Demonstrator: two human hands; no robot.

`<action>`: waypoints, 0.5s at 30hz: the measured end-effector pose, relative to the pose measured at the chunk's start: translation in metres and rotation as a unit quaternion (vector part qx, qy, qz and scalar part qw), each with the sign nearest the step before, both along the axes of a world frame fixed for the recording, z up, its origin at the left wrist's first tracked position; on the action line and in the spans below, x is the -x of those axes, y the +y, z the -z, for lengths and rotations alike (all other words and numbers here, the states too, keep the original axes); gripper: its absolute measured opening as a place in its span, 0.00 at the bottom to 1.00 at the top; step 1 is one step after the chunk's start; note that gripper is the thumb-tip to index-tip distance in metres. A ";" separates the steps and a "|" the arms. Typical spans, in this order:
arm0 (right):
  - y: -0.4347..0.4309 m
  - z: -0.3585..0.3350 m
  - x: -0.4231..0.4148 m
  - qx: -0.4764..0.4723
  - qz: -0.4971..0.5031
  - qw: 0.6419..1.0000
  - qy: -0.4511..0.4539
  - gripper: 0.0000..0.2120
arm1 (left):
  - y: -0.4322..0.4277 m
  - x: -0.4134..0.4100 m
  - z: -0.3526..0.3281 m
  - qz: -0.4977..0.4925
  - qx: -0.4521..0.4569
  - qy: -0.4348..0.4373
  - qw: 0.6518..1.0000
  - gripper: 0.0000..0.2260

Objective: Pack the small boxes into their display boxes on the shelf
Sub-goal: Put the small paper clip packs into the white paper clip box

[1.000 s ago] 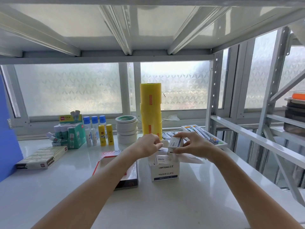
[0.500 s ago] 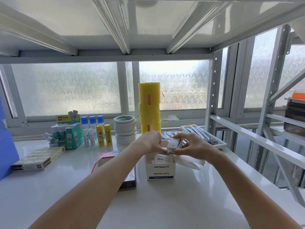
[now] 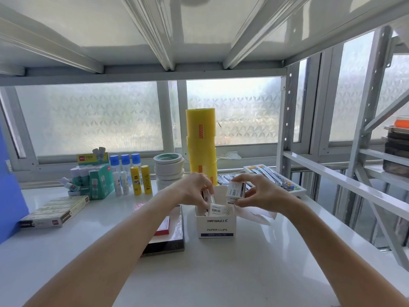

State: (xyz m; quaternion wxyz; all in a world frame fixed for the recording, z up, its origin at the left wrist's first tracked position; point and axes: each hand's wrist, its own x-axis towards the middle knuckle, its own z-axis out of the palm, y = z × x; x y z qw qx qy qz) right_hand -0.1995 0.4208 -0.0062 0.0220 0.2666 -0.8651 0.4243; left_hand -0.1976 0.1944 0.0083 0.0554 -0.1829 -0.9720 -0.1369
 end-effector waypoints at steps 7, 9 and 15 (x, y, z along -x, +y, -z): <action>0.000 0.000 -0.004 0.012 0.006 1.000 0.003 0.28 | -0.001 -0.006 0.010 -0.012 -0.045 0.010 0.999 0.22; 0.000 0.000 -0.003 0.018 0.007 1.000 0.006 0.27 | 0.003 -0.007 0.004 -0.037 0.014 0.004 0.999 0.21; -0.001 0.000 0.000 0.002 0.003 1.000 0.020 0.28 | 0.010 -0.005 0.010 -0.078 0.081 0.015 0.994 0.17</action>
